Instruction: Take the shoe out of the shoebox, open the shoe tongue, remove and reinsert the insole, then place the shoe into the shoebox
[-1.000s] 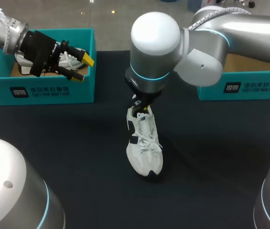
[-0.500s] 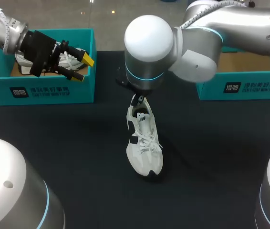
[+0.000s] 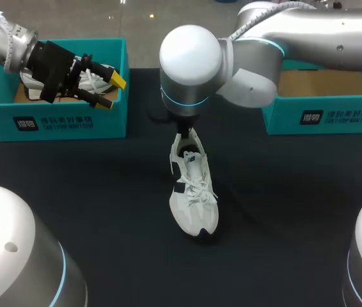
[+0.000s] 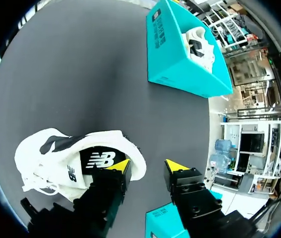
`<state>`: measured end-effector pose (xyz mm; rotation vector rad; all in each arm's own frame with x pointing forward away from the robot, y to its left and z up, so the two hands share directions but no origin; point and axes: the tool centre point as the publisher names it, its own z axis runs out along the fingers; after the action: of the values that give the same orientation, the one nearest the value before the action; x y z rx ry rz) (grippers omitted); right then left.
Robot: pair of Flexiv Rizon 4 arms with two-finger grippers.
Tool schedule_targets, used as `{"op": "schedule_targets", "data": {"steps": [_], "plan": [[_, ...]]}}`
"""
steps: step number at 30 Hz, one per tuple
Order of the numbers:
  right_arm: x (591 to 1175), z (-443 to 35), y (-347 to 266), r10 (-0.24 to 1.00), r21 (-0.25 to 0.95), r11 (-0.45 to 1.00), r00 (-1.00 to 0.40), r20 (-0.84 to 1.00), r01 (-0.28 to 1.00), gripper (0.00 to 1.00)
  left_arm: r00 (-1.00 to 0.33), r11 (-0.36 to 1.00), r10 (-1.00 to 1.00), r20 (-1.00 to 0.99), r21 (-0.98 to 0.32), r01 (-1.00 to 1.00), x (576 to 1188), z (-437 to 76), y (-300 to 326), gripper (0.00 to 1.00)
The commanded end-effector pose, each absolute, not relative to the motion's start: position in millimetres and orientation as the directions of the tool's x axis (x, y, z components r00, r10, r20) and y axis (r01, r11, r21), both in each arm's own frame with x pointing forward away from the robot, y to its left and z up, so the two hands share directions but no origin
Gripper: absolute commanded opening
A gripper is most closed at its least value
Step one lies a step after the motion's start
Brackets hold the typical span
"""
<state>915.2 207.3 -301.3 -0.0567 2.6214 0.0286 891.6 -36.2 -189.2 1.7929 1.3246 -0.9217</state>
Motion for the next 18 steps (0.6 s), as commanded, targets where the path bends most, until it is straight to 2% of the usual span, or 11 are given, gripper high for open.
{"op": "schedule_targets", "data": {"steps": [1, 6, 18], "plan": [[915, -306, 200, -0.35, -0.123, 0.935, -0.817, -0.458, -0.332, 0.45, 0.219, -0.219, 0.461, -0.86, 0.129, 0.967, 891, -189, -36, 1.0], [916, -315, 198, -0.355, -0.141, 0.935, -0.839, -0.412, -0.326, 0.48, 0.219, -0.219, 0.461, -0.86, 0.129, 0.967, 891, -189, -36, 1.0], [920, -308, 202, -0.193, -0.125, 0.979, -0.912, -0.363, -0.158, 0.49, 0.219, -0.219, 0.461, -0.86, 0.129, 0.967, 891, -189, -36, 1.0]]}}
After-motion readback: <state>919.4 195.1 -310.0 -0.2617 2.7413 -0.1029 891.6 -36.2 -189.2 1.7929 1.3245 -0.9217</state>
